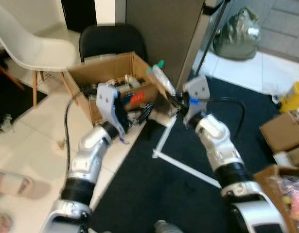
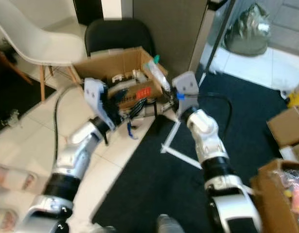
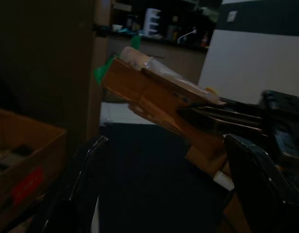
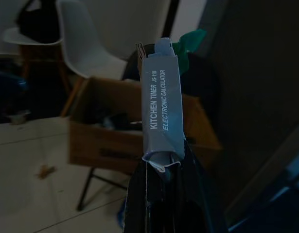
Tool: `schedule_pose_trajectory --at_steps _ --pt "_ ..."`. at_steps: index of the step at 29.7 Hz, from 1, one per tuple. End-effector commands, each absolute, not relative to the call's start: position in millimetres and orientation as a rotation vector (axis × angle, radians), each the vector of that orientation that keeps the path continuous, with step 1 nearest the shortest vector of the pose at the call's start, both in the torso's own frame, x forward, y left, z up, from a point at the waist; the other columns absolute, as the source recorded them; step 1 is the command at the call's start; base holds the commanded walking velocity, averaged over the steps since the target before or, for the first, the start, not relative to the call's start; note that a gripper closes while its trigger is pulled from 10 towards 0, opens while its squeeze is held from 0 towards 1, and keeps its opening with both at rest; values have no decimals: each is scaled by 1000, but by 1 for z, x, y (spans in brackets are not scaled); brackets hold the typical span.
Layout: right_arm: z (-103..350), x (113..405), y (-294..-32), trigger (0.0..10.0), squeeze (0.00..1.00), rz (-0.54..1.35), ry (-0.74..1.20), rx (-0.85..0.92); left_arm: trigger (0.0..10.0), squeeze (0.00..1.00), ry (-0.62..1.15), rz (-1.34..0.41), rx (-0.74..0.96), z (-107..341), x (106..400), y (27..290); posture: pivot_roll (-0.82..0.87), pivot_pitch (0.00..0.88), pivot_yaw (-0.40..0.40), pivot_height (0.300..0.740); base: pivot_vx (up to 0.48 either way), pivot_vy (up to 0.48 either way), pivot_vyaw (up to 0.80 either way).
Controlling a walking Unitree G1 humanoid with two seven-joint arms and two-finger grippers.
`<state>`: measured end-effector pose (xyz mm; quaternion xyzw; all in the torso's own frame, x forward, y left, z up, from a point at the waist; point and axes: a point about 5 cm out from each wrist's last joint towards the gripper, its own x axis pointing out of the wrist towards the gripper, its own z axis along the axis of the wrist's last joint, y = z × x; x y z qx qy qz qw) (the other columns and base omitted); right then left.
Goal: Picking trash to rubbish bin
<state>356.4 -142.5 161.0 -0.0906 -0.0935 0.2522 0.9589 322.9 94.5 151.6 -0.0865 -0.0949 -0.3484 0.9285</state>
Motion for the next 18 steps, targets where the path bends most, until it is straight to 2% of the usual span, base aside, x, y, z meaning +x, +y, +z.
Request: schedule_pose_trajectory --at_steps 1,18 --pt "160 356 -139 10000 0 520 -192 -174 10000 0 -194 -716 -177 151 322 94 -60 0 -70 740 368 0 0" --pt "160 356 -140 10000 0 521 -190 -174 10000 0 -197 -715 -176 151 322 93 -55 0 -76 740 368 0 0"
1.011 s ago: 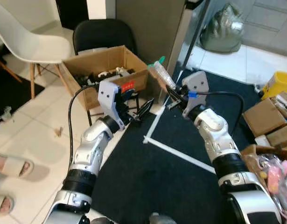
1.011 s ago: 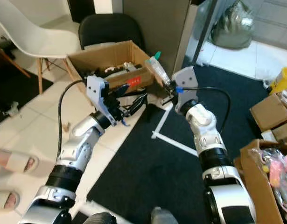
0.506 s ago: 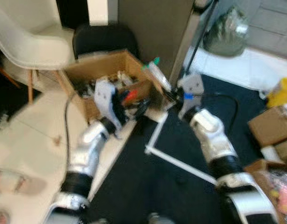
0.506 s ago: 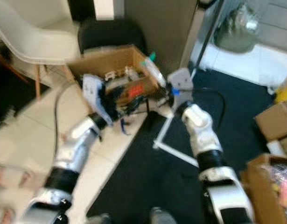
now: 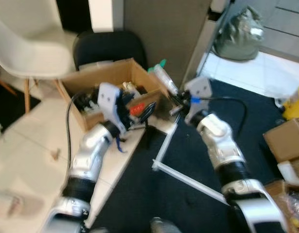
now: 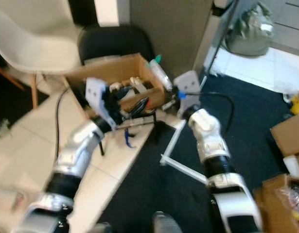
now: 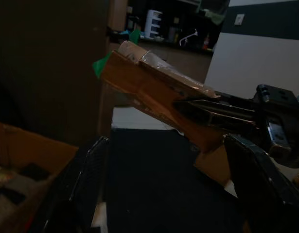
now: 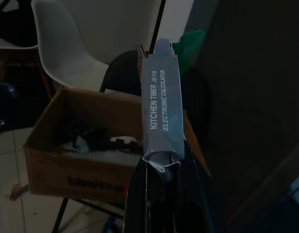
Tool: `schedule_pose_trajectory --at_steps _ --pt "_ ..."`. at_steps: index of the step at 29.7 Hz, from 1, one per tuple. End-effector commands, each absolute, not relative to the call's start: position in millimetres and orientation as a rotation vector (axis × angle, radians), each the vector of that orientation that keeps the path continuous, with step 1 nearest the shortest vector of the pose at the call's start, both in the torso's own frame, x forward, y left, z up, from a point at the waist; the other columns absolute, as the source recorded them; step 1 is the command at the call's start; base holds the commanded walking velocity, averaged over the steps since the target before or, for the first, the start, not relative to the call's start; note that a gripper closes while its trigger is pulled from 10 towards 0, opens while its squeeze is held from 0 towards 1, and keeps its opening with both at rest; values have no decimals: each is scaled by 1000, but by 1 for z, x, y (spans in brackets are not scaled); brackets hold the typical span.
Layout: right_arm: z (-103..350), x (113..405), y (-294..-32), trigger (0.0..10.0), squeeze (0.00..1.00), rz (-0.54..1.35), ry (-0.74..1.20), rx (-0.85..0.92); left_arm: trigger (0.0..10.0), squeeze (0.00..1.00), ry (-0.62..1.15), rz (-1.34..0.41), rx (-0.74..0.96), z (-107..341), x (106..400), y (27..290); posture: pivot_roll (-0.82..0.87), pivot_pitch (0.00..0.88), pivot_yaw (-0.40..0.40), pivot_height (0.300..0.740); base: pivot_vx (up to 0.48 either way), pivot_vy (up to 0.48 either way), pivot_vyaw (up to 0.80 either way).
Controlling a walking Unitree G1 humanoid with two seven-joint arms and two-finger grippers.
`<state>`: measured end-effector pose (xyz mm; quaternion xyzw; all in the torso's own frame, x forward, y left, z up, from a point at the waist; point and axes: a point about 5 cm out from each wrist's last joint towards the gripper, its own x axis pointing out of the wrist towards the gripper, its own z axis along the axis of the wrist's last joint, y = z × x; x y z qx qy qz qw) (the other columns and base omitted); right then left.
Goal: Picking trash to rubbish bin
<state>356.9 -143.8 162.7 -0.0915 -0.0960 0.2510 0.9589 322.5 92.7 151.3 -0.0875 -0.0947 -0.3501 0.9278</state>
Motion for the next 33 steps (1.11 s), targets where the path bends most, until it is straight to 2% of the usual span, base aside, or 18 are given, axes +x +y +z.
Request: schedule_pose_trajectory --at_steps 1,21,26,33 --pt "160 356 -140 10000 0 522 -190 -174 10000 0 -197 -715 -176 151 322 93 -55 0 -76 740 368 0 0" --pt "159 355 -138 10000 0 534 -186 -224 10000 0 -187 -724 -120 148 319 94 -50 0 -76 740 369 0 0" --pt "160 353 -133 10000 0 567 -189 -302 10000 0 -176 -727 -101 145 317 96 -48 0 -75 740 375 0 0" --pt "162 347 -114 10000 0 686 -200 -608 10000 0 -156 -722 -58 143 309 108 -34 0 -75 740 375 0 0"
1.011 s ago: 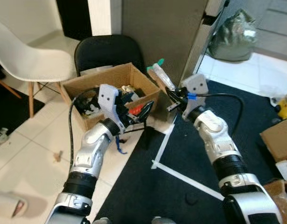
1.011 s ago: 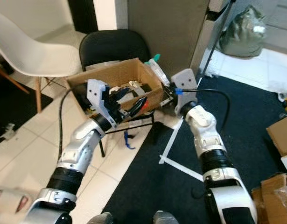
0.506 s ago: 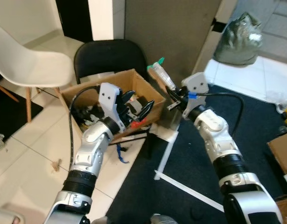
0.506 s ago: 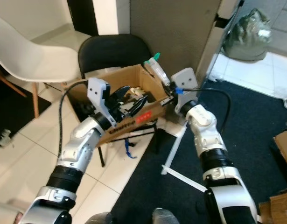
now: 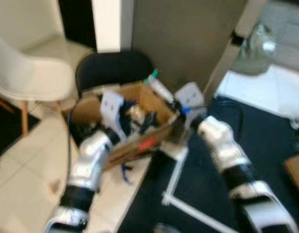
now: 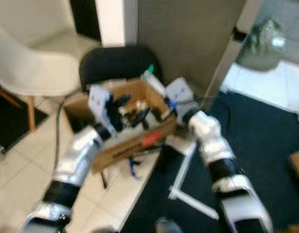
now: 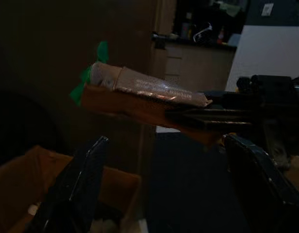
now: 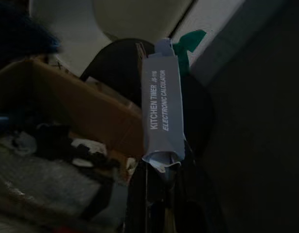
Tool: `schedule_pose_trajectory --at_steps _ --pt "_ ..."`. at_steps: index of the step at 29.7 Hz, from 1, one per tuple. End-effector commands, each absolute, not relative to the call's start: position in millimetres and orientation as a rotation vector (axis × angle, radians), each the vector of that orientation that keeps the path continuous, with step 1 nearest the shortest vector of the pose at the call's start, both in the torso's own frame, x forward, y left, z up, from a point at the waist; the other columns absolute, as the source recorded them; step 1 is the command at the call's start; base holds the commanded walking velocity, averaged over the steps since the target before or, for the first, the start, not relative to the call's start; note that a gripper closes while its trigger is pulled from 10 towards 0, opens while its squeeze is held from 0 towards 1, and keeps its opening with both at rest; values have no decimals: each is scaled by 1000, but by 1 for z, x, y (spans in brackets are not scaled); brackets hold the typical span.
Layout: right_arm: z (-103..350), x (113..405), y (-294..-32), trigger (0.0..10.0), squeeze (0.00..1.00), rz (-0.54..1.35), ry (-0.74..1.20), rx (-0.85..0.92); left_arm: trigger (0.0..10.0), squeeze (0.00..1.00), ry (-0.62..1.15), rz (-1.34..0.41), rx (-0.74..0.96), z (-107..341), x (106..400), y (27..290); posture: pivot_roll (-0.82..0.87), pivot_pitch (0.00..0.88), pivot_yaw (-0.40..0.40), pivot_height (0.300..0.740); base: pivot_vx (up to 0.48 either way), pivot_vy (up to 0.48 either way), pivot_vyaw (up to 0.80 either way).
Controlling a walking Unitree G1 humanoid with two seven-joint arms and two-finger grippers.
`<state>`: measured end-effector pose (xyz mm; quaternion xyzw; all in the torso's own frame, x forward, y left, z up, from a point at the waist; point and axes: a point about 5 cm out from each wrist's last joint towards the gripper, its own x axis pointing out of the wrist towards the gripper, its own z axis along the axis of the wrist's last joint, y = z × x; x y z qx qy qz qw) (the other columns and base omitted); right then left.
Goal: Picking trash to rubbish bin
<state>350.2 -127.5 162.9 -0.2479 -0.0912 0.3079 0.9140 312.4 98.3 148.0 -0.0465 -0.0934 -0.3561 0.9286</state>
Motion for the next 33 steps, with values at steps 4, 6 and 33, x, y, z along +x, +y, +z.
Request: schedule_pose_trajectory --at_steps 4,6,33 --pt "162 346 -107 10000 0 697 -206 -668 10000 0 -146 -713 -42 142 307 115 -34 0 -75 740 370 0 0" --pt "163 346 -105 10000 0 687 -203 -685 10000 0 -138 -708 -28 142 305 121 -23 0 -74 740 349 0 0" --pt "144 342 -130 10000 0 734 277 -625 10000 0 152 -751 198 110 267 175 -8 0 -79 740 192 0 0"
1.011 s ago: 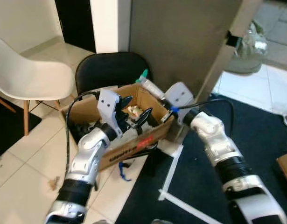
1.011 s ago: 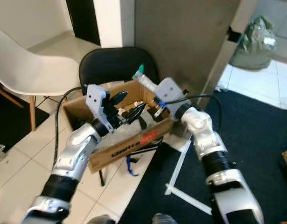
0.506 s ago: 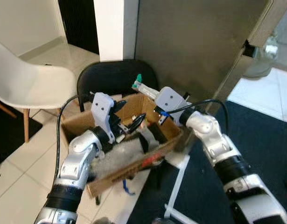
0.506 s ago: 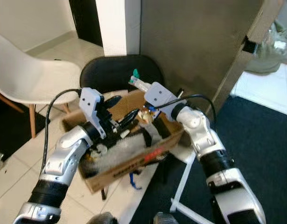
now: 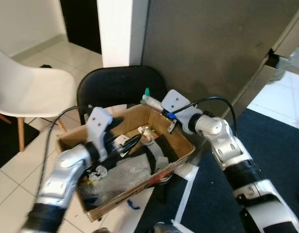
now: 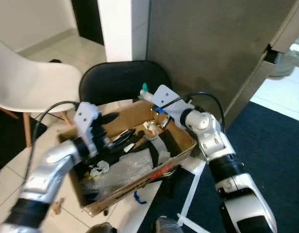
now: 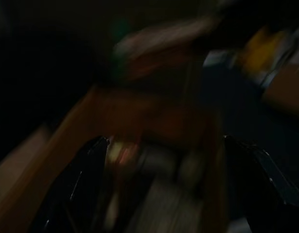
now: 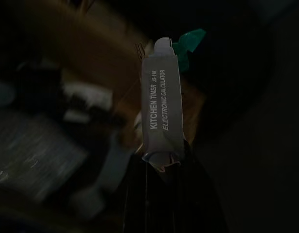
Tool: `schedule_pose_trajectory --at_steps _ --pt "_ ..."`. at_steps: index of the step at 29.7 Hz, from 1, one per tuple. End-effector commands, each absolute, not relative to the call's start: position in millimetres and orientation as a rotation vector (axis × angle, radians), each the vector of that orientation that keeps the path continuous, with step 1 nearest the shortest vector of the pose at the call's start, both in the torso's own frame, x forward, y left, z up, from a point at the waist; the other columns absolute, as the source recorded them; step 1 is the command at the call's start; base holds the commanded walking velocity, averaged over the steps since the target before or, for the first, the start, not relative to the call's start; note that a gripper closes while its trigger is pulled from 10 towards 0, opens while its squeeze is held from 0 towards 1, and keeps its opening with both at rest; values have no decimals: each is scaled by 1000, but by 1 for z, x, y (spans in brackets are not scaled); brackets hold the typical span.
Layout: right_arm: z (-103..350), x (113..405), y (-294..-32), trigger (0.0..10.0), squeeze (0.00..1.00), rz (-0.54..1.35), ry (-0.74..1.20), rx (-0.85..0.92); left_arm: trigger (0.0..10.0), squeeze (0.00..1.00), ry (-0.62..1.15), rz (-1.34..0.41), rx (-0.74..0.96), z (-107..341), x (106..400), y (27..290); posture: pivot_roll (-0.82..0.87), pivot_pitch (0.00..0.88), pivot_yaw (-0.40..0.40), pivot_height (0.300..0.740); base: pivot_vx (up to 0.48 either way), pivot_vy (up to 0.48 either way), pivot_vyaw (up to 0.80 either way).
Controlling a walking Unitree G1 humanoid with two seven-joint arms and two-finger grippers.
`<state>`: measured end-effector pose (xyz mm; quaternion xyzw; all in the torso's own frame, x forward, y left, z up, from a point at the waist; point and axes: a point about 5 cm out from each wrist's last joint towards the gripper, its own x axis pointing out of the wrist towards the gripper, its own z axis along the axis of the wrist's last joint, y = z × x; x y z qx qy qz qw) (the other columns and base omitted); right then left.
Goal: Picking trash to rubbish bin
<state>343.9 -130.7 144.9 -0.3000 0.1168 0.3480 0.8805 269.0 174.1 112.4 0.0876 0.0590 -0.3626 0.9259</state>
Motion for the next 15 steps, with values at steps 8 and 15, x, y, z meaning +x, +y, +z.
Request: schedule_pose_trajectory --at_steps 8,15 --pt "150 342 -129 10000 0 703 316 -635 10000 0 295 -742 298 97 255 197 -9 0 -80 740 0 0 0" --pt "154 340 -121 10000 55 714 324 -520 10000 0 296 -740 301 99 255 197 -8 0 -82 740 0 0 0"
